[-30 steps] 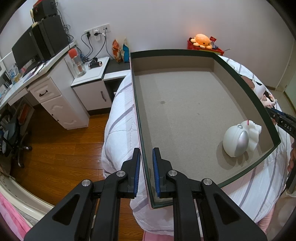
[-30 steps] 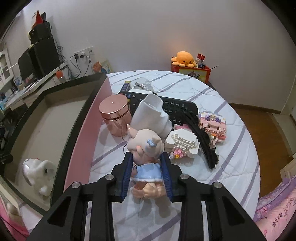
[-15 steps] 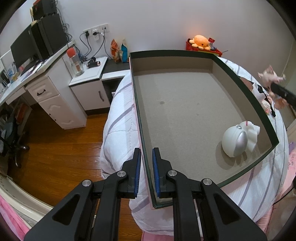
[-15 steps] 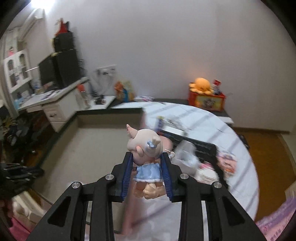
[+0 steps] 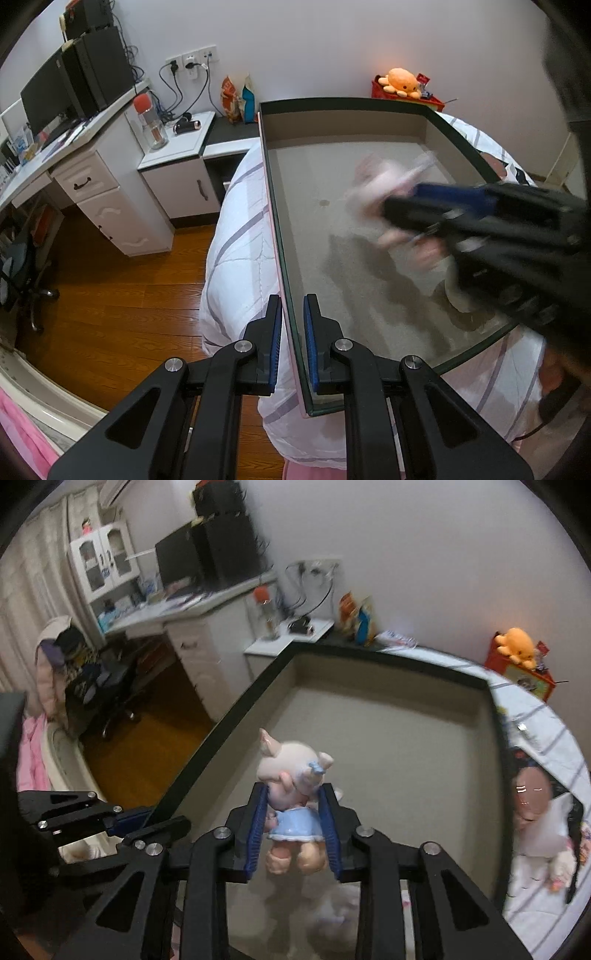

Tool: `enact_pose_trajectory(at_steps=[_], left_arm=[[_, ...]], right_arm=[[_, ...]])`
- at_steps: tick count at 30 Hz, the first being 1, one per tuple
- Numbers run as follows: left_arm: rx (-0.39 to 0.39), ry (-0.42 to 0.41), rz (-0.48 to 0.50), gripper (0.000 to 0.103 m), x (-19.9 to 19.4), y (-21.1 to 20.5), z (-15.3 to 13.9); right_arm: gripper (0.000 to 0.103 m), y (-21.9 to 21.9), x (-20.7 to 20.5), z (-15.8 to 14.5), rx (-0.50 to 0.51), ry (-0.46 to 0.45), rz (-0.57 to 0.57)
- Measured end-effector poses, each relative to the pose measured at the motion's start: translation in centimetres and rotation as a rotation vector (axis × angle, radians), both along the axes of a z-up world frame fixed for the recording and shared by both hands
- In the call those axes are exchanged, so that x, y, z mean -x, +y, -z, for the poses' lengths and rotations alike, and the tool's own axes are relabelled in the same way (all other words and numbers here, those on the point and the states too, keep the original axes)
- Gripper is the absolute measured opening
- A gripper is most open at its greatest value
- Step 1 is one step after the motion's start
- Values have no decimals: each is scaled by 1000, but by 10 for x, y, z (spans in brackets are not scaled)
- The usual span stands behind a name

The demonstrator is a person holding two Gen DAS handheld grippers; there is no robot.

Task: Organize rigid objects
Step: 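Lift the pig doll into the box and release it with the right tool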

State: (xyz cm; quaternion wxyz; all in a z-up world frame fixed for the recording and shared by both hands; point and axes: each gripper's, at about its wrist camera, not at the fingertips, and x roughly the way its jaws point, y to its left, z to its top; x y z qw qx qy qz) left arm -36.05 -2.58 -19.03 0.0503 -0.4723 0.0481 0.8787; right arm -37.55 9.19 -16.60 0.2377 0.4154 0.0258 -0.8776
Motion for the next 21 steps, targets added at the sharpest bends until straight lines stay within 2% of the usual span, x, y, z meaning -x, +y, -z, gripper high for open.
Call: enact_pose_trajectory(at_steps=[8, 11, 13, 15, 17, 19, 21], left_arm=[[-3, 4, 2, 12, -1, -1, -1], [-3, 4, -1, 12, -1, -1, -1], [-3, 4, -2, 12, 0, -1, -1], [-3, 4, -2, 12, 0, -1, -1], [-2, 3, -2, 12, -1, 0, -1], [0, 3, -3, 12, 0, 0, -1], [3, 4, -3, 12, -1, 0, -1]], right_arm=[[28, 4, -1, 2, 19, 4, 6], [31, 19, -7, -10, 17, 49, 55], [47, 39, -14, -22, 23, 91, 105], [56, 57, -19, -32, 27, 125, 158], [58, 82, -25, -41, 14, 161, 221], [67, 116, -32, -44, -18, 185, 316], [69, 143, -34, -42, -62, 189, 401]])
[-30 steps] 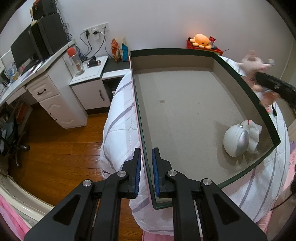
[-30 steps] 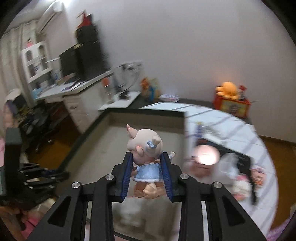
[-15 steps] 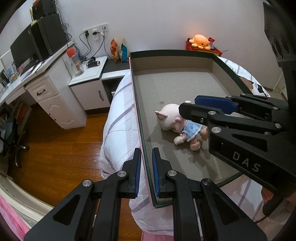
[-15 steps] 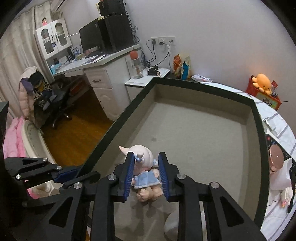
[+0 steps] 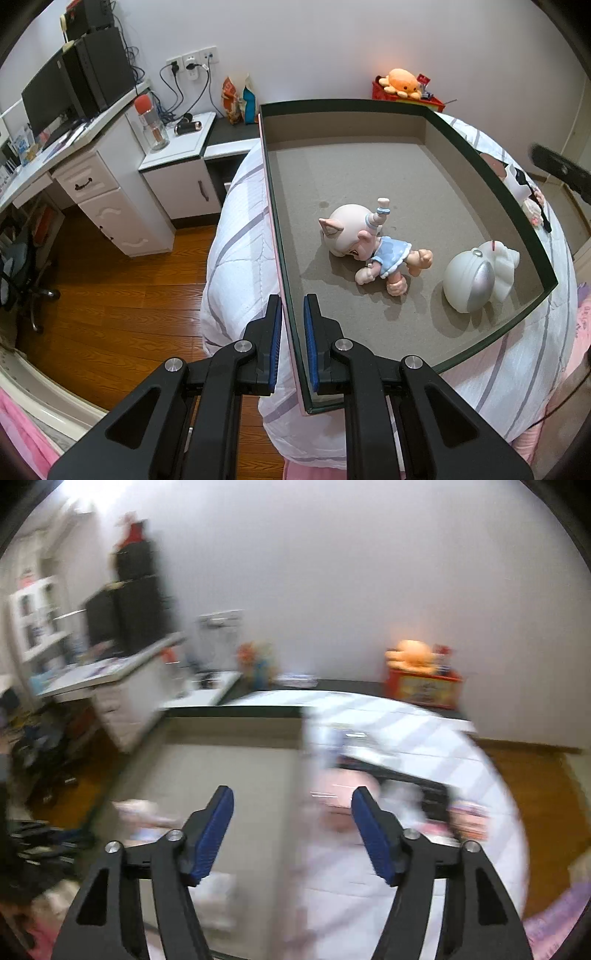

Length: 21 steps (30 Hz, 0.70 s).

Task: Organize rigid objects
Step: 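Lift the pig doll into the box and release it with the right tool, then grasp the pink-and-white block figure with the right tool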

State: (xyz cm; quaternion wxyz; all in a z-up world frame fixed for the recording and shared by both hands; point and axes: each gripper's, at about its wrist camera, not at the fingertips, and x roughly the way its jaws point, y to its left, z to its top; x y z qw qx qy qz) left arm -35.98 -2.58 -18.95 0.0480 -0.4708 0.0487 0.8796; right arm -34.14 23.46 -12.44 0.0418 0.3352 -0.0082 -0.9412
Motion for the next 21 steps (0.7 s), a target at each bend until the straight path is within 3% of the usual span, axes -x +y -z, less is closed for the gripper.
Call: enact_pose_trajectory(at_steps=[6, 13, 21], left_arm=[[13, 8, -8, 12, 0, 1, -2], [23, 7, -13, 12, -1, 2, -2], [31, 2, -15, 12, 1, 3, -2]], right_arm=[[68, 70, -5, 33, -29, -91, 193], [68, 84, 1, 72, -10, -167, 224], [68, 90, 17, 80, 32, -170, 240]])
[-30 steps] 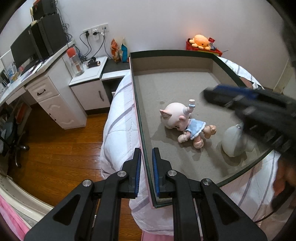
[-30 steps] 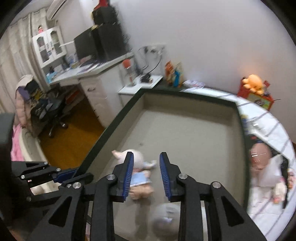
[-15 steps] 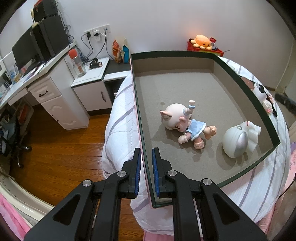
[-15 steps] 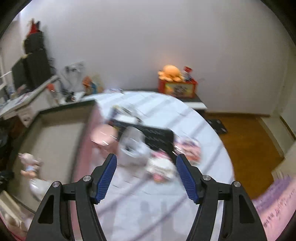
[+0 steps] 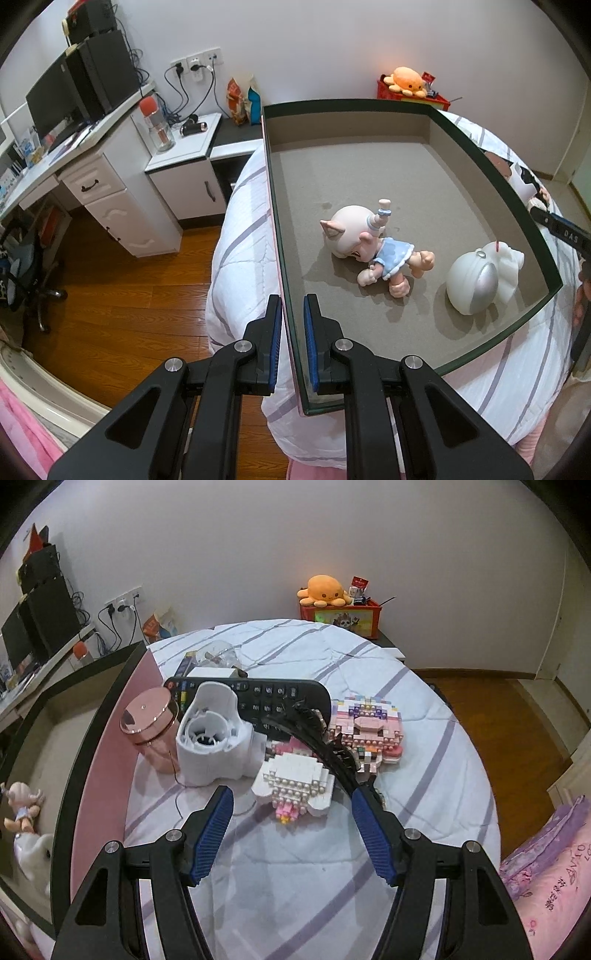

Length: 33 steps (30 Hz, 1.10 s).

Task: Organize rigid objects
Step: 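Grasp the pink-and-white block figure with the right tool, then carry the block figure into the box and open the right tool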

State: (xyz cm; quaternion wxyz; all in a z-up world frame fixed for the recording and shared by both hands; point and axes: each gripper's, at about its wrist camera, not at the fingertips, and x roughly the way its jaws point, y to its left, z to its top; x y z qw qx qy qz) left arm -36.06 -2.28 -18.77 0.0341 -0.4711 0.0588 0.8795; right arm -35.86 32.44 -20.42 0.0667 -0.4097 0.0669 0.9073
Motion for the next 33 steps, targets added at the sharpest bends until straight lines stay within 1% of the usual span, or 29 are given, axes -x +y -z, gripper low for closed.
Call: enact_pose_trajectory(at_steps=[2, 3, 4, 9, 13, 15, 17, 19, 23, 25, 27, 30, 33], left_arm=[[2, 0, 0, 12, 0, 1, 0], [3, -1, 1, 12, 0, 0, 0], [2, -1, 1, 12, 0, 0, 0], [3, -9, 4, 12, 0, 0, 2], [3, -8, 5, 12, 0, 0, 2], [5, -8, 5, 12, -1, 0, 2], [5, -7, 4, 12, 0, 1, 2], [3, -8, 4, 12, 1, 1, 2], [-7, -10, 3, 12, 2, 0, 2], [-8, -9, 3, 12, 1, 0, 1], [-7, -7, 5, 12, 2, 1, 2], [-9, -5, 7, 12, 2, 0, 2], [-7, 0, 8, 12, 2, 0, 2]], right_arm=[[66, 0, 4, 1, -7, 2, 0], [53, -1, 6, 2, -20, -2, -2], [46, 0, 9, 5, -29, -18, -1], [45, 4, 0, 8, 1, -36, -33], [45, -1, -23, 3, 29, -61, -83], [46, -2, -30, 1, 39, -48, -83], [46, 0, -30, 1, 31, -30, -67], [46, 1, -23, 4, 30, -41, -55], [46, -3, -13, 11, -2, -59, -69], [44, -5, -15, 11, -12, -51, -73], [44, -2, -20, 4, 17, -27, -66], [44, -10, -27, -18, 8, 33, -73], [44, -31, -30, -49, 8, 105, -136]])
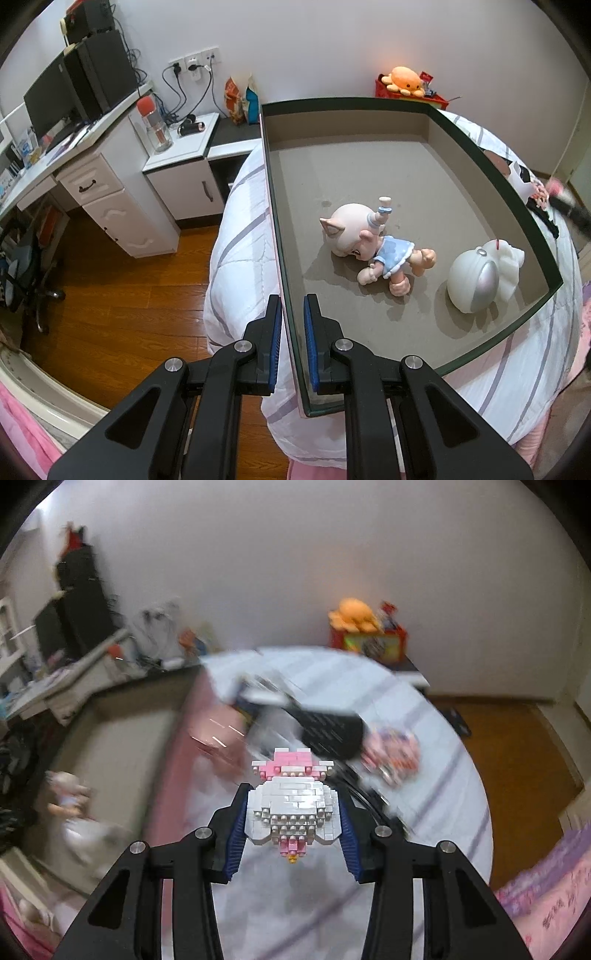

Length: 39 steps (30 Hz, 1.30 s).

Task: Organize rigid objects
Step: 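Carry the block figure into the box and open the right tool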

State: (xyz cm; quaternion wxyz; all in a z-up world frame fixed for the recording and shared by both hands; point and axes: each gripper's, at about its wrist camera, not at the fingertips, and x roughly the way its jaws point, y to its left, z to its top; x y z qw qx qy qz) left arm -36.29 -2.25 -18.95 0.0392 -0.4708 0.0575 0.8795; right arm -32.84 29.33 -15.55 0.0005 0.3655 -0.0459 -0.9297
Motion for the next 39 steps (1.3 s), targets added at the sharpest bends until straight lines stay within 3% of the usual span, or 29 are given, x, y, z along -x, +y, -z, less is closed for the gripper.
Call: enact_pose_trajectory(at_steps=[4, 8, 18, 24, 27, 32, 35, 39], left_arm=[[-10, 1, -1, 12, 1, -1, 0], [-20, 5, 1, 12, 0, -2, -1], [-23, -6, 7, 12, -1, -2, 1], [-19, -11, 1, 12, 0, -1, 1], [-16, -11, 0, 12, 0, 0, 2], [-17, -13, -3, 12, 1, 0, 2], [-16, -12, -2, 12, 1, 0, 2], [-17, -13, -2, 12, 0, -2, 2]], right_arm=[[45, -45, 12, -21, 25, 32, -158], [45, -91, 30, -13, -2, -15, -269], [45, -126, 56, 20, -42, -131, -307], [46, -122, 56, 20, -23, -123, -305], [67, -123, 55, 16, -31, -105, -291], [67, -106, 42, -4, 2, -24, -268], [67, -79, 30, -19, 5, 30, -207], [76, -30, 13, -25, -37, 55, -67]])
